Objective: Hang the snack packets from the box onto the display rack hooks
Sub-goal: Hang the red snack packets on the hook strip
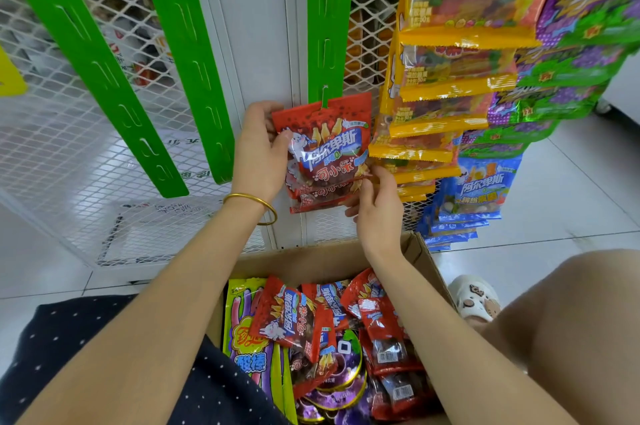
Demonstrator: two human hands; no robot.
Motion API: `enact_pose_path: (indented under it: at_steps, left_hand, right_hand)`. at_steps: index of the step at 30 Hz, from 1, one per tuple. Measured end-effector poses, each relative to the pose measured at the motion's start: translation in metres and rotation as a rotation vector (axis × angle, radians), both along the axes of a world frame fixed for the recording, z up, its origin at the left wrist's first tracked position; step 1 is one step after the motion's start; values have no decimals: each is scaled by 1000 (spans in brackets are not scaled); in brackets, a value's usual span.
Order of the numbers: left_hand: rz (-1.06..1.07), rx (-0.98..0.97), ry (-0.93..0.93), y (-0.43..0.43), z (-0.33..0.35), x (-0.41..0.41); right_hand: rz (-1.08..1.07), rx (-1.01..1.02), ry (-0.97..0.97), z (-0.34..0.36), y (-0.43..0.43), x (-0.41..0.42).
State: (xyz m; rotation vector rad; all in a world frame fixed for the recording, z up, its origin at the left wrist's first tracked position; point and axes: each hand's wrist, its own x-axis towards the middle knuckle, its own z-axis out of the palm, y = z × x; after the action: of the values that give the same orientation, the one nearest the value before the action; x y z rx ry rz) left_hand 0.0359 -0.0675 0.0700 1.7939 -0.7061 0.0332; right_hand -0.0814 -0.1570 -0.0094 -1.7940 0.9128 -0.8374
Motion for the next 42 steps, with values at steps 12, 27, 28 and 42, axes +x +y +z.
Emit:
enact_pose_path:
  at_steps: [12, 27, 28, 42]
  left_hand:
    - [73, -8, -67, -1, 4, 5]
    - [49, 9, -125, 3, -6, -8]
    - [37, 19, -127, 4, -11, -8]
    - [-184, 213, -254, 27, -59, -71]
  right_hand:
    - [162, -49, 134, 3, -17, -2]
    - [70, -265, 275, -14, -24, -9]
    - [62, -270, 264, -17, -22, -11]
    - [472, -45, 917, -128, -36, -81]
